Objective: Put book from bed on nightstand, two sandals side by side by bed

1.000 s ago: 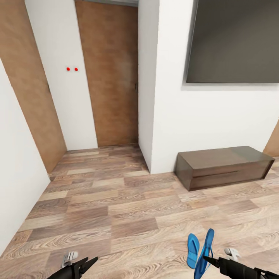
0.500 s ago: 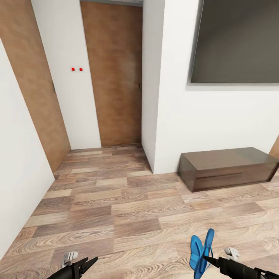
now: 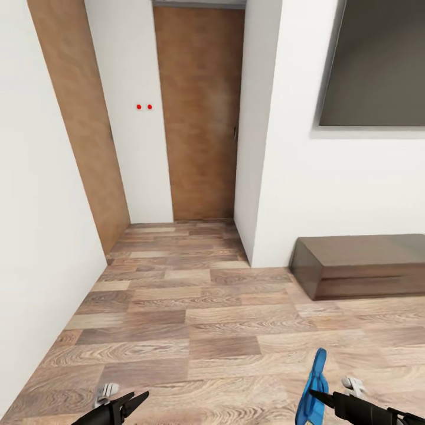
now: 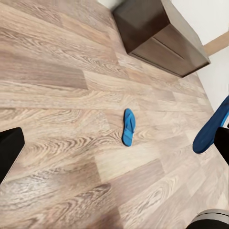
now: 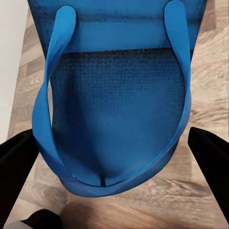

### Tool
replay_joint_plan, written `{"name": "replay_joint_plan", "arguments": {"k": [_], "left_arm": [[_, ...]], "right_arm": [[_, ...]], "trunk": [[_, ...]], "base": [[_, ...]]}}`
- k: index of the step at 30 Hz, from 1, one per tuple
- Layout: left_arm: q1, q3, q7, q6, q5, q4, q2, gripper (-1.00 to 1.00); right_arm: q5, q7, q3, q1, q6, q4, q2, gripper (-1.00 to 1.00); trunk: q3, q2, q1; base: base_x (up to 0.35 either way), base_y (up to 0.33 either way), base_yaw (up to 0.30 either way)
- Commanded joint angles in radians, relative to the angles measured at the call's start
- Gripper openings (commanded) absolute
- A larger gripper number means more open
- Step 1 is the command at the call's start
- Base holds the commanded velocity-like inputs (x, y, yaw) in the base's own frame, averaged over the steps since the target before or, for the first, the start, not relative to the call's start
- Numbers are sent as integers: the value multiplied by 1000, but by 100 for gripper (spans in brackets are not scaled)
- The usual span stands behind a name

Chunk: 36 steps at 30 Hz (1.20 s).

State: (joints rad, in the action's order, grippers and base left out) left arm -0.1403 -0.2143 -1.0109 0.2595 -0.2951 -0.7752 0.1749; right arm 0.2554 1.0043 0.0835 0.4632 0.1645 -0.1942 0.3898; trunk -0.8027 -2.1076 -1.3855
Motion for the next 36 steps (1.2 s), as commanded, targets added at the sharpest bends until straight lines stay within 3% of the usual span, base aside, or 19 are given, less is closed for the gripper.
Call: {"name": "replay_joint_plan", "arguments": {"k": [1, 30, 36], "left_arm": [[-1, 0, -3, 10, -6, 1, 0, 100], [-1, 1, -3, 10, -4, 25, -1, 100], [-1, 2, -3, 9, -3, 40, -2, 100]], "right_arm": [[-1, 4, 8, 0, 10, -1, 0, -100], [-1, 4, 8, 0, 10, 0, 0, -100], [-1, 4, 8, 0, 10, -1, 0, -100]], "trunk": [[-1, 0, 0], [-1, 0, 0], [-1, 0, 0]], "base": [[0, 0, 293], [0, 0, 293], [41, 0, 117]]}}
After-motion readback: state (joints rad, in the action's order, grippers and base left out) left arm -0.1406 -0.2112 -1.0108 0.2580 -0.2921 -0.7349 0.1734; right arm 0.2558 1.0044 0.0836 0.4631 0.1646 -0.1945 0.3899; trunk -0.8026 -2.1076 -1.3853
